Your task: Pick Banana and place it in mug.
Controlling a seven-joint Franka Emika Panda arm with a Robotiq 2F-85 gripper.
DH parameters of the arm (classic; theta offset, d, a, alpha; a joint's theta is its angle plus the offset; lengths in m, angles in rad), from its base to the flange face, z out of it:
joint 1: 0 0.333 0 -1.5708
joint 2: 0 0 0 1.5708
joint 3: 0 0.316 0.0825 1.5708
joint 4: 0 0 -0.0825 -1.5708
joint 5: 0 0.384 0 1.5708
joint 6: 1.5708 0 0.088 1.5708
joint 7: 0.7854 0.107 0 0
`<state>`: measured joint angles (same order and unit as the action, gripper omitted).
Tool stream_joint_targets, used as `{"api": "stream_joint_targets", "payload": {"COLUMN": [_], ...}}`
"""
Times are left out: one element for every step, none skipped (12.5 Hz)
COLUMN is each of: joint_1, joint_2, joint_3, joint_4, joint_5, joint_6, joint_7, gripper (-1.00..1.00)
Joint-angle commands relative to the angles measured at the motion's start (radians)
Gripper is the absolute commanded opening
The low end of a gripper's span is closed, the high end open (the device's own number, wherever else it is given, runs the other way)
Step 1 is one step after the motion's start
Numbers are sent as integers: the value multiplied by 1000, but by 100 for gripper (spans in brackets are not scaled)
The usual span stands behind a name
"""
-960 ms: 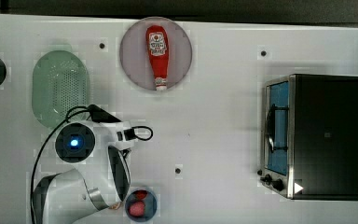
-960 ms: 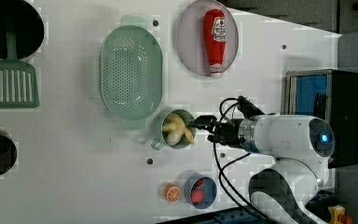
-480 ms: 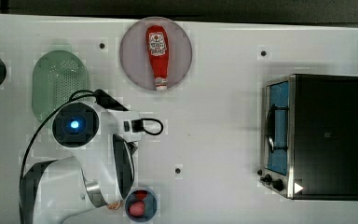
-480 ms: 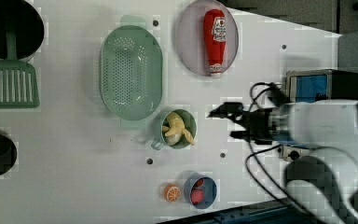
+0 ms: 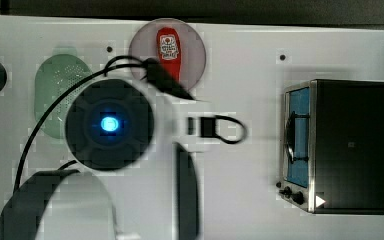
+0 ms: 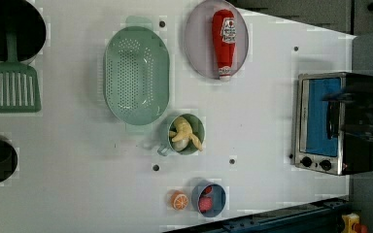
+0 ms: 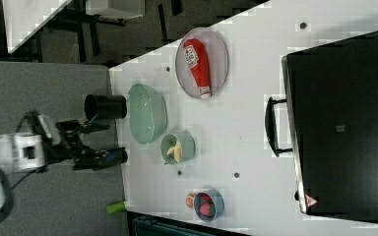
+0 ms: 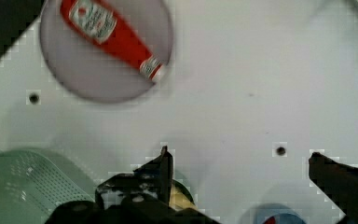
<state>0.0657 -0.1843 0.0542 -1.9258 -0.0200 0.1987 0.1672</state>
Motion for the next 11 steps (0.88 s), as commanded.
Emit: {"api": "stream_joint_targets", "payload": {"joint_1": [-26,-26,-26,-26,-26,-25,-25,-25,-25,-25,-25], "joint_2": [-10,-11,-10,-10,-9,-9,-9,-9,-9,-9,-9], "joint_3": [-96,-120,-133,-137,-136,-135,-134,-133,-133,-133,-133], "joint_4": [53,61,67,67,65,65,64,63,61,60,60], "joint_5": [13,13,12,11,12,12,12,12,12,12,12], "joint_6": [-111,-109,-95,-99,-101,-97,-96,-97,-97,-97,-97], "joint_7": [3,2,-3,-8,-8,-8,-8,-8,-8,-8,-8], "gripper": [100,100,100,100,100,100,100,100,100,100,100]}}
